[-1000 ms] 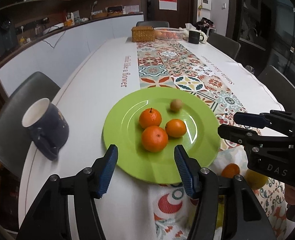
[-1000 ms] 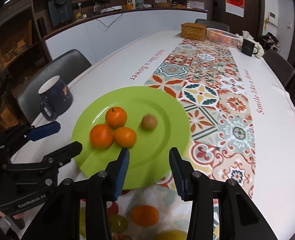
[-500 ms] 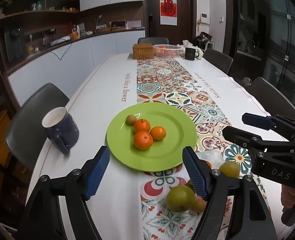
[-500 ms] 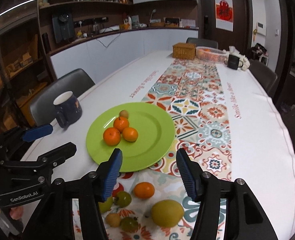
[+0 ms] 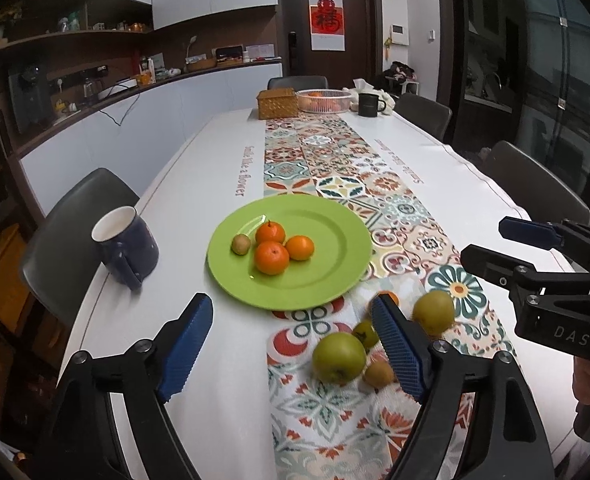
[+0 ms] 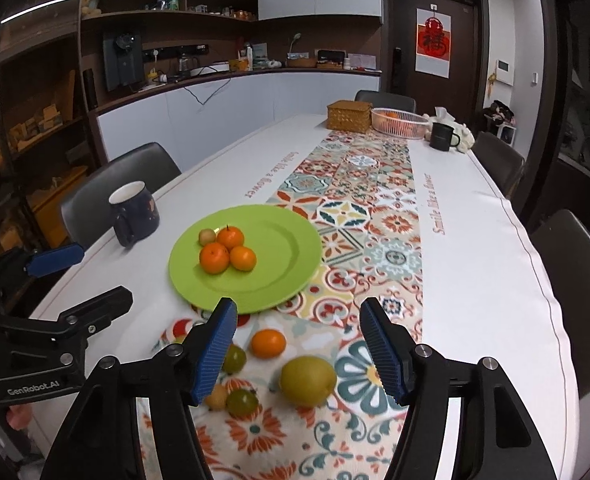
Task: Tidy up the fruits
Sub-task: 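Withdraw both open tools from the plate toward the remaining fruit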
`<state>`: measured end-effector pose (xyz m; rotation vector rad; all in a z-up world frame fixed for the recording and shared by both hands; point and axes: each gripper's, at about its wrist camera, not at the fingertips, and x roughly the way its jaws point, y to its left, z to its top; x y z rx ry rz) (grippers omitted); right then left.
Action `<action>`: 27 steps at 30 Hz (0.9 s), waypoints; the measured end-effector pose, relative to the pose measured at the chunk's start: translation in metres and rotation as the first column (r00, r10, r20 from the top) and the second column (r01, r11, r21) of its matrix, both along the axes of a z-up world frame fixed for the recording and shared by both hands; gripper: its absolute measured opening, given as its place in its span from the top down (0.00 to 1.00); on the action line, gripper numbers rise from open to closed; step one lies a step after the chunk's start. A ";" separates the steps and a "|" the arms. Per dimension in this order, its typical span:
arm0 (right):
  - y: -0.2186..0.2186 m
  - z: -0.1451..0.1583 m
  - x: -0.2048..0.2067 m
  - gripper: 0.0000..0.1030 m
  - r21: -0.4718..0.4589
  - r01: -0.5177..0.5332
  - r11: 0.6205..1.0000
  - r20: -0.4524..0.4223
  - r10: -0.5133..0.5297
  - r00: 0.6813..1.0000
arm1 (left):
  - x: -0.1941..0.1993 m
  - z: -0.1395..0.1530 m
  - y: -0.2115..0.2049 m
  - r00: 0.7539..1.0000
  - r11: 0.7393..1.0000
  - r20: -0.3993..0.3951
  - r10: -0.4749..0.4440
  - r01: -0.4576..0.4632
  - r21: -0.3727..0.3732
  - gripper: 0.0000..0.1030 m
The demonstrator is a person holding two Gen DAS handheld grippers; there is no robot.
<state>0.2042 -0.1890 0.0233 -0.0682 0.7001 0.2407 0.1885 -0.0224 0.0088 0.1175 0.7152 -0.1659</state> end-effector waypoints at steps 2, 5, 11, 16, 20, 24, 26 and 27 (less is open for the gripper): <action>-0.003 -0.004 -0.004 0.37 -0.003 0.006 1.000 -0.012 -0.006 1.000 | -0.002 -0.003 -0.003 1.000 1.000 -0.011 -0.006 0.006 0.003 0.20; -0.007 -0.010 -0.008 0.37 -0.003 0.015 1.000 -0.030 -0.015 0.999 | -0.004 -0.008 -0.006 1.000 1.000 -0.026 -0.012 0.012 0.008 0.20; -0.011 -0.027 -0.008 0.37 -0.005 0.024 1.000 -0.092 -0.024 0.995 | -0.002 -0.025 -0.011 0.997 0.999 -0.080 -0.025 0.027 0.025 0.20; -0.012 -0.047 -0.002 0.37 -0.015 0.025 1.000 -0.154 -0.027 0.988 | 0.005 -0.041 -0.015 0.991 0.998 -0.128 -0.048 0.054 0.040 0.20; -0.014 -0.059 0.002 0.37 -0.015 0.028 1.000 -0.192 -0.030 0.981 | 0.012 -0.055 -0.020 0.981 0.996 -0.176 -0.077 0.085 0.039 0.20; -0.015 -0.069 0.008 0.37 -0.011 0.035 0.999 -0.225 -0.037 0.974 | 0.020 -0.065 -0.022 0.973 0.995 -0.216 -0.083 0.091 0.027 0.20; -0.017 -0.076 0.012 0.37 -0.003 0.041 0.999 -0.245 -0.041 0.969 | 0.023 -0.069 -0.023 0.970 0.996 -0.228 -0.082 0.090 0.026 0.20; -0.017 -0.079 0.013 0.37 0.001 0.043 0.999 -0.253 -0.041 0.967 | 0.024 -0.071 -0.024 0.969 0.995 -0.234 -0.082 0.091 0.027 0.20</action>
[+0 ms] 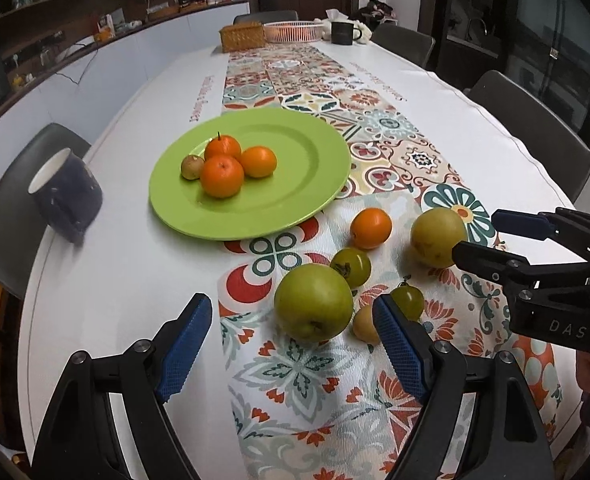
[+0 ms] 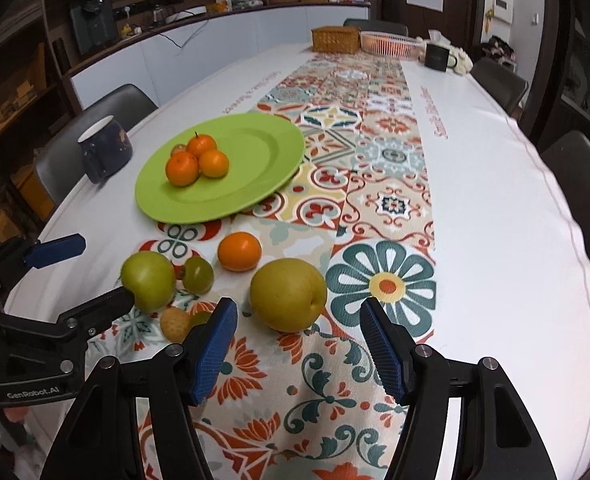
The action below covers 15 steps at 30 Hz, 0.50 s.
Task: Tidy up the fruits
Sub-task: 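Grasp a green apple with the left tool while the right tool grasps a yellow pear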
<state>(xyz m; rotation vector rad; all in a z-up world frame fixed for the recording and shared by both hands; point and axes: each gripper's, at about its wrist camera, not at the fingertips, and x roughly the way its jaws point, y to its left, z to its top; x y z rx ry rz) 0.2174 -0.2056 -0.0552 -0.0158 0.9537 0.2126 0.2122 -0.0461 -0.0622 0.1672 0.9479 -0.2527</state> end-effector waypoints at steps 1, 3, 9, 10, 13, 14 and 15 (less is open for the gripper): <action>0.000 -0.002 0.002 0.37 0.003 0.000 1.000 -0.004 0.000 1.000 | 0.001 -0.002 0.000 1.000 1.000 -0.006 0.000 0.000 0.004 0.20; 0.002 -0.007 0.004 0.37 0.005 -0.002 1.000 -0.016 0.002 1.000 | 0.003 -0.005 -0.001 1.000 1.000 -0.016 -0.001 0.001 0.003 0.20; 0.006 -0.018 0.011 0.37 0.013 -0.008 1.000 -0.047 0.008 0.999 | 0.011 -0.013 -0.003 0.999 1.000 -0.051 0.000 -0.001 -0.001 0.20; 0.007 -0.020 0.013 0.37 0.015 -0.009 1.000 -0.050 0.010 0.999 | 0.013 -0.014 -0.003 0.998 1.000 -0.056 0.003 -0.003 -0.002 0.20; 0.007 -0.024 0.016 0.37 0.015 -0.008 1.000 -0.061 0.009 0.998 | 0.016 -0.017 -0.003 0.997 1.000 -0.074 0.009 -0.010 -0.007 0.23; 0.008 -0.025 0.017 0.37 0.014 -0.006 1.000 -0.064 0.007 0.998 | 0.017 -0.018 -0.003 0.997 1.000 -0.080 0.011 -0.012 -0.008 0.25; 0.008 -0.026 0.018 0.37 0.015 -0.004 1.000 -0.068 0.005 0.998 | 0.017 -0.019 -0.003 0.996 1.000 -0.087 0.013 -0.014 -0.011 0.27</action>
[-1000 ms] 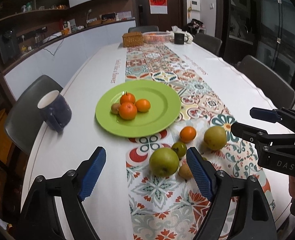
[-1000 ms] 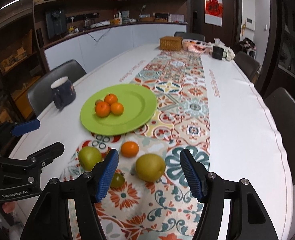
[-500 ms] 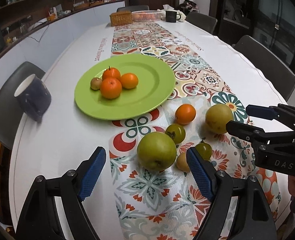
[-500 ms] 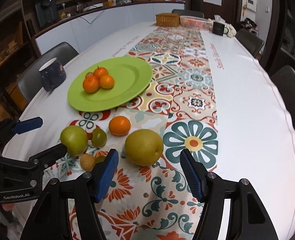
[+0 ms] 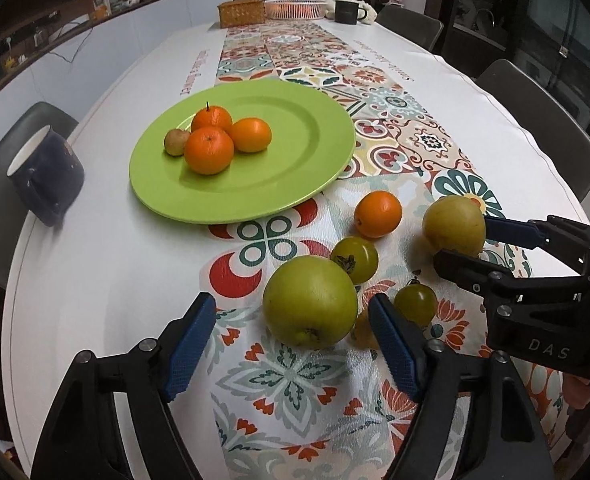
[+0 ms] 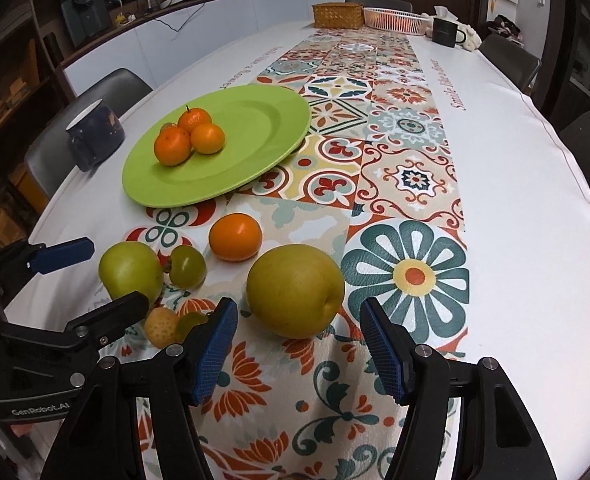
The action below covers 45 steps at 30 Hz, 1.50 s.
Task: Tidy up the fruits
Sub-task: 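Grasp a green apple with the left tool while the right tool grasps a yellow pear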
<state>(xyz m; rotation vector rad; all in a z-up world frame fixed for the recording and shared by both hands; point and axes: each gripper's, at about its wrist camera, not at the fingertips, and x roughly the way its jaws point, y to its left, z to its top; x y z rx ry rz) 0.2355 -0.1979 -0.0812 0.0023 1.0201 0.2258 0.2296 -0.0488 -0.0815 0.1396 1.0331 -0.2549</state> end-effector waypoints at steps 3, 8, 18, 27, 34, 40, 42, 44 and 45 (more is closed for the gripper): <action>0.001 -0.003 0.002 0.38 0.000 -0.004 1.000 -0.006 0.004 1.000 | 0.002 -0.001 0.001 1.000 1.000 -0.008 0.004 -0.004 -0.010 0.29; 0.003 -0.006 0.004 0.41 -0.005 -0.008 1.000 -0.009 0.008 1.000 | 0.005 -0.004 0.001 1.000 1.000 -0.027 0.004 -0.005 -0.021 0.37; 0.007 -0.010 0.005 0.50 -0.012 -0.017 1.000 -0.009 0.017 1.000 | 0.004 -0.006 -0.001 0.999 0.999 -0.043 -0.012 0.010 -0.048 0.53; 0.005 -0.006 0.001 0.50 -0.007 -0.008 1.000 -0.003 0.008 1.000 | 0.000 0.002 0.004 1.000 0.998 -0.020 0.002 -0.003 -0.055 0.53; 0.007 0.003 -0.003 0.52 -0.019 -0.023 1.000 0.041 0.024 0.999 | -0.002 0.008 0.003 1.000 0.998 -0.003 0.004 -0.004 -0.055 0.53; 0.006 0.003 -0.002 0.53 -0.011 -0.020 1.000 0.041 0.020 0.999 | -0.004 0.010 0.002 1.000 0.999 0.001 0.004 -0.004 -0.052 0.53; 0.005 0.005 -0.004 0.53 -0.007 -0.020 1.000 0.038 0.020 0.999 | -0.005 0.010 0.002 1.000 0.999 0.004 0.001 -0.001 -0.051 0.53; 0.006 0.008 -0.008 0.53 -0.009 -0.029 1.000 0.052 0.029 0.998 | -0.006 0.011 0.001 1.000 0.999 0.007 -0.002 0.002 -0.048 0.53; 0.007 0.009 -0.010 0.54 -0.015 -0.029 0.999 0.059 0.030 0.998 | -0.006 0.011 0.001 1.000 0.999 0.008 -0.003 0.004 -0.047 0.53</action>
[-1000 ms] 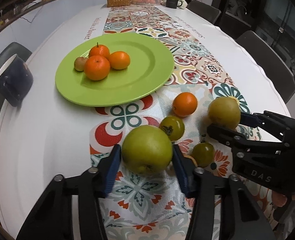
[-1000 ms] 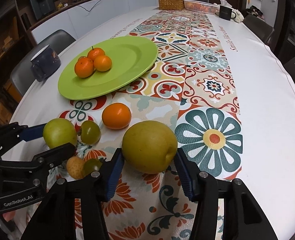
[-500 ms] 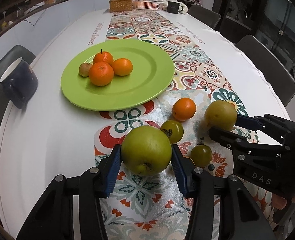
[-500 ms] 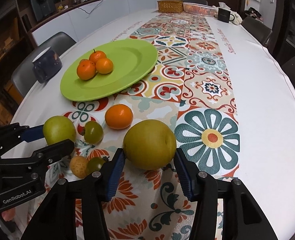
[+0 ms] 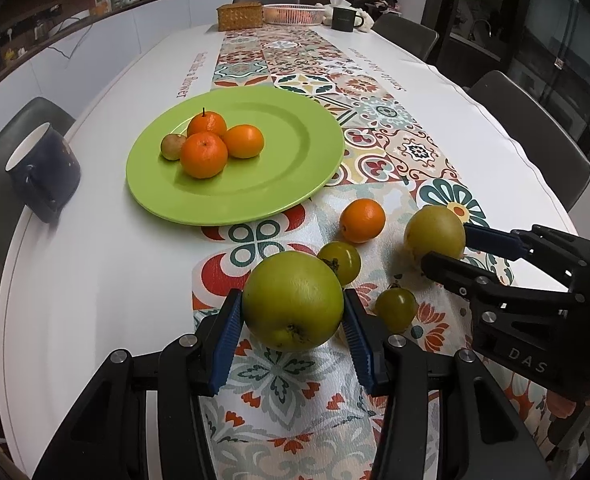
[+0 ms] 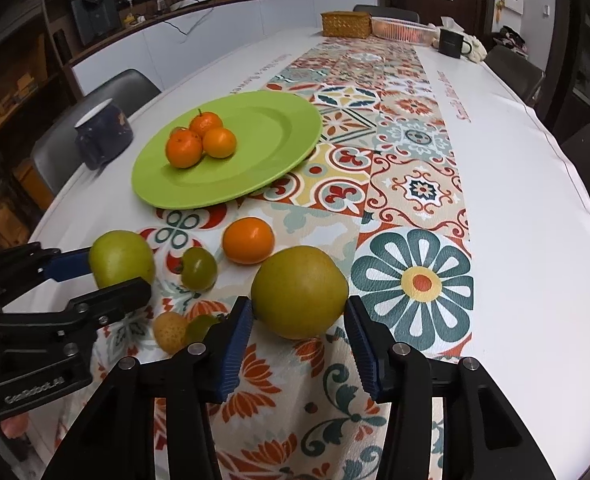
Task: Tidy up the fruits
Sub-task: 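Lift the apple and pear and carry both over the green plate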
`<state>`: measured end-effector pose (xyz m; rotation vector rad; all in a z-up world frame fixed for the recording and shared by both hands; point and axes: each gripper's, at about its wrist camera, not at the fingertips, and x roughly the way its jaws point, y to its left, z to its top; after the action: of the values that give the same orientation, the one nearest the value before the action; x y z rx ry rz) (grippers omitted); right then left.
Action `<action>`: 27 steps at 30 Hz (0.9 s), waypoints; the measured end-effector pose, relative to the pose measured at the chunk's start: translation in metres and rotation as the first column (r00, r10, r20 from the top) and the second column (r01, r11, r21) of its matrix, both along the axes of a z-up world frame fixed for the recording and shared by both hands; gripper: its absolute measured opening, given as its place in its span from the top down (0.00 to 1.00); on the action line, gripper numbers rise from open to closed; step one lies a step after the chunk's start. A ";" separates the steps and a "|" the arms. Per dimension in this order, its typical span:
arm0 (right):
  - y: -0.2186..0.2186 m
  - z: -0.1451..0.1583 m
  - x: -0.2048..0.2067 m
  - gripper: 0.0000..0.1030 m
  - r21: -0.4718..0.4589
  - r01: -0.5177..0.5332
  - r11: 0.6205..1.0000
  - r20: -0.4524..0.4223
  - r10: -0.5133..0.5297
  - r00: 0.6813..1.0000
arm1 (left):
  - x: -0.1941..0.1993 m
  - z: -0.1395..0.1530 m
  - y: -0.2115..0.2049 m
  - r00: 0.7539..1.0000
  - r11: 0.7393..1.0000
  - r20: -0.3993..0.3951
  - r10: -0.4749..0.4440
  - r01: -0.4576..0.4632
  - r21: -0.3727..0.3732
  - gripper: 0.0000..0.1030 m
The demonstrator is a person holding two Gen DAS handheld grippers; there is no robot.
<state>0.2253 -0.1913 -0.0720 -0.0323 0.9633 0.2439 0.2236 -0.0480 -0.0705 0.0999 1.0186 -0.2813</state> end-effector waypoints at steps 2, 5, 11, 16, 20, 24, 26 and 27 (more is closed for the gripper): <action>0.000 0.002 -0.002 0.54 -0.002 -0.005 1.000 0.007 0.005 1.000 | 0.000 0.000 -0.001 1.000 1.000 -0.002 -0.002 0.002 -0.001 0.53; -0.001 0.001 -0.001 0.54 0.002 -0.005 1.000 0.003 0.005 1.000 | -0.001 0.000 0.000 1.000 1.000 -0.004 -0.004 0.004 -0.002 0.53; -0.003 0.002 0.007 0.52 0.017 -0.011 1.000 -0.016 0.012 1.000 | -0.001 0.000 -0.001 1.000 1.000 -0.002 -0.001 0.001 -0.003 0.53; -0.001 -0.003 0.022 0.47 -0.007 -0.016 1.000 -0.026 0.015 1.000 | 0.000 0.000 0.000 1.000 1.000 -0.002 0.005 -0.005 -0.002 0.53; 0.001 -0.010 0.036 0.48 -0.015 -0.024 1.000 -0.053 0.023 0.998 | 0.002 0.000 0.005 1.000 1.000 -0.001 0.016 -0.016 -0.001 0.53; 0.002 -0.012 0.038 0.50 -0.018 -0.017 1.000 -0.052 0.016 0.999 | 0.005 0.001 0.008 1.000 1.000 0.003 0.018 -0.018 0.001 0.53; 0.002 -0.012 0.035 0.50 -0.012 -0.012 1.000 -0.051 0.011 0.999 | 0.005 0.001 0.008 1.000 1.000 0.006 0.018 -0.018 0.003 0.53; 0.002 -0.012 0.034 0.50 -0.007 -0.012 1.000 -0.053 0.012 0.999 | 0.005 0.001 0.008 1.000 1.000 0.007 0.017 -0.017 0.003 0.53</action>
<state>0.2595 -0.1892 -0.0840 -0.0380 1.0172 0.2535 0.2288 -0.0398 -0.0697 0.0947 1.0128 -0.2635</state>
